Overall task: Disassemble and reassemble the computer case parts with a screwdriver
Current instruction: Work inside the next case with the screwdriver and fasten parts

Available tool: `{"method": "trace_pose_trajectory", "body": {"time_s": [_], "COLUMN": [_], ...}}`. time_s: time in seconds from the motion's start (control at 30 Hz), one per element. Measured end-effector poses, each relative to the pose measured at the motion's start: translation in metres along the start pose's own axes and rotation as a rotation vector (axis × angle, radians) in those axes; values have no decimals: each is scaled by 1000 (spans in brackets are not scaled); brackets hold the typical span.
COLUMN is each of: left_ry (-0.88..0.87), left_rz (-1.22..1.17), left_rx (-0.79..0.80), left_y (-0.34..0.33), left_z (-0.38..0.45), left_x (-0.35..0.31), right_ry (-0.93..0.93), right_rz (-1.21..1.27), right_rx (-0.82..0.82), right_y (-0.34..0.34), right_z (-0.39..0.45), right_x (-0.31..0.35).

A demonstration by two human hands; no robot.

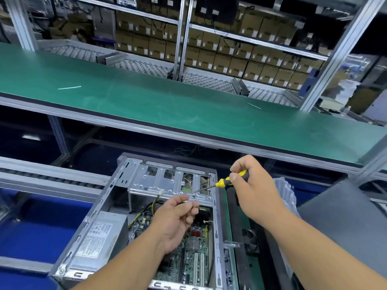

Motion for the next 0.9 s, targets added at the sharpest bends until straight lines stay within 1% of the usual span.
{"method": "trace_pose_trajectory", "body": {"time_s": [0.17, 0.37, 0.6, 0.9], "left_ry": [36, 61, 102, 128], "left_rz": [-82, -150, -279, -305], "left_rx": [7, 45, 77, 65], "left_y": [-1, -9, -10, -11], "left_z": [-2, -4, -5, -3], "left_x": [-2, -1, -1, 1], "right_ry": [9, 20, 0, -7], "right_rz": [9, 12, 59, 39], "right_rx": [-17, 31, 51, 61], "right_y": [3, -6, -8, -10], "right_z": [-1, -1, 2, 0], "right_x": [3, 5, 1, -1]}}
Point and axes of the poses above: each hand's wrist, its own z-axis towards the middle knuckle, its own y-axis out of the back of the hand, x = y × z, the point moved 5 cm from there along z, towards the middle knuckle, and after that the axes turned 15 degrees about -z, right-handed, at the moved point
